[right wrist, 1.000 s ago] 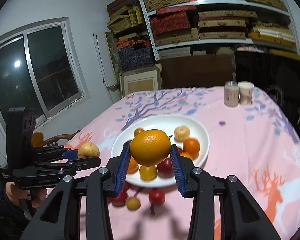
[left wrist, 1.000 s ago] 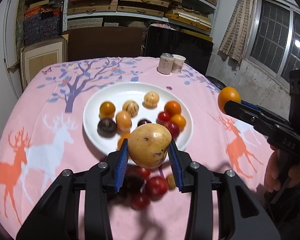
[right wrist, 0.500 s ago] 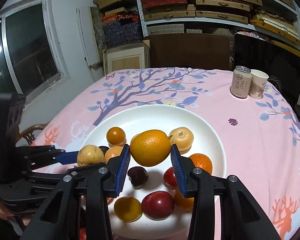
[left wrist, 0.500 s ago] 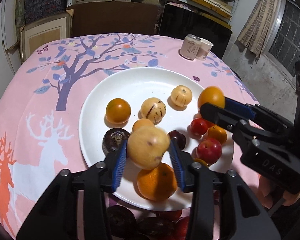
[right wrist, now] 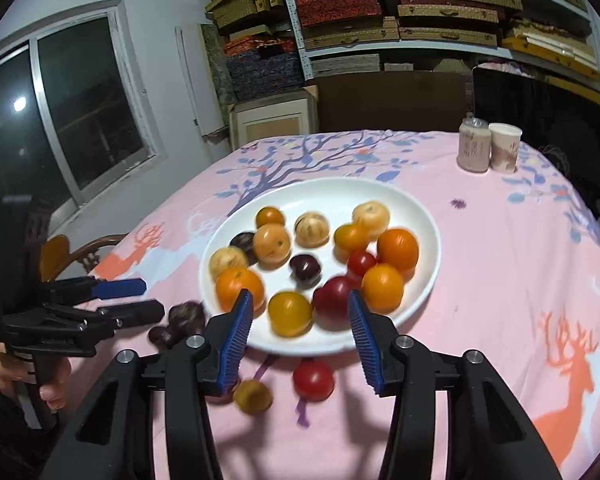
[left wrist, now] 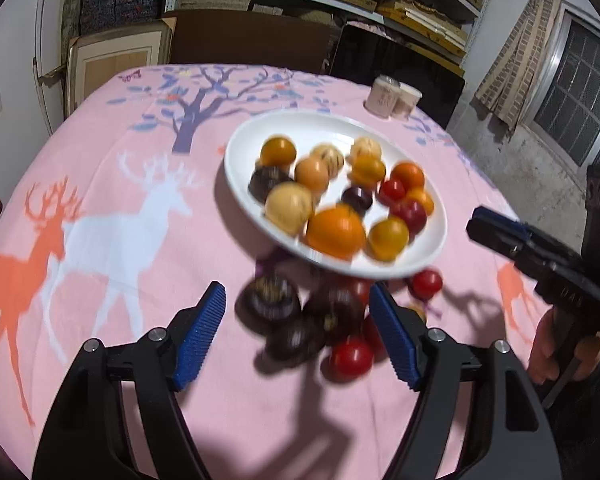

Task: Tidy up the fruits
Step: 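Carry the pale yellow tomato and mandarin onto the plate and open both grippers, then grasp a dark purple tomato with the left gripper while the right gripper grasps a red tomato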

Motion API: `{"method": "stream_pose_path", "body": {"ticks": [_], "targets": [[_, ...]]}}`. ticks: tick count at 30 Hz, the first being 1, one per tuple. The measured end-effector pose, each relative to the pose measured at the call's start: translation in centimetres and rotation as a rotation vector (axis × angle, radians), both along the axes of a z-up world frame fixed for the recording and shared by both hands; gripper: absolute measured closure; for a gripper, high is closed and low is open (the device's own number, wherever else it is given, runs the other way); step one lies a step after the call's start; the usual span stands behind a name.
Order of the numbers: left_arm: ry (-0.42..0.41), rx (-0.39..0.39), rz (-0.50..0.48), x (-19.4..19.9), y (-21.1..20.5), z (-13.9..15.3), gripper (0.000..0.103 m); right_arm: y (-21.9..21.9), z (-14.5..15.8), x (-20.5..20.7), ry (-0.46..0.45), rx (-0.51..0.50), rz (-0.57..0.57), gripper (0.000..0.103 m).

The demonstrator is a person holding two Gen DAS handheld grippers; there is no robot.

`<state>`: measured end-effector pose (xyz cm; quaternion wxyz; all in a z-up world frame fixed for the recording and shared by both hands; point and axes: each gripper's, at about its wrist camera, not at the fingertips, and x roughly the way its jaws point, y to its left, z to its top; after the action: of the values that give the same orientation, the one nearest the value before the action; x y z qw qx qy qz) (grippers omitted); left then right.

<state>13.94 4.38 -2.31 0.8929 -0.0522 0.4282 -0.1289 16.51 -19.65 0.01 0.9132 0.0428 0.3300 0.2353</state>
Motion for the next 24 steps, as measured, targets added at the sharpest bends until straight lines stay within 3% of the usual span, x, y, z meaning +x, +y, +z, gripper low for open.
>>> {"method": "stream_pose_path", "body": {"ticks": [3, 5, 6, 13, 19, 22, 24], "targets": [[0.007, 0.101, 0.003, -1.9, -0.6, -1.7, 0.032, -0.1, -0.8, -0.9, 0.006, 0.014, 0.011, 0.051], [0.020, 0.138, -0.010, -2.2, -1.0, -2.7, 0.047, -0.2, -1.4, -1.2, 0.010, 0.020, 0.013, 0.051], [0.034, 0.144, -0.013, -2.1, -1.1, -3.2, 0.048, -0.2, -1.5, -1.2, 0.015, 0.023, 0.016, 0.051], [0.047, 0.115, 0.001, -0.1, -0.8, -4.1, 0.052, -0.1, -2.3, -2.1, 0.007, -0.017, 0.044, 0.051], [0.030, 0.099, 0.004, 0.3, -1.0, -4.2, 0.050, -0.7, -3.6, -1.0, 0.088, -0.061, 0.031, 0.051], [0.001, 0.069, -0.007, -0.1, -0.9, -3.7, 0.074, -0.1, -4.3, -0.8, 0.113, -0.095, 0.052, 0.051], [-0.034, 0.069, -0.007, -0.6, -1.0, -3.2, 0.075, 0.3, -4.6, -1.0, 0.109, -0.114, 0.062, 0.051]]}}
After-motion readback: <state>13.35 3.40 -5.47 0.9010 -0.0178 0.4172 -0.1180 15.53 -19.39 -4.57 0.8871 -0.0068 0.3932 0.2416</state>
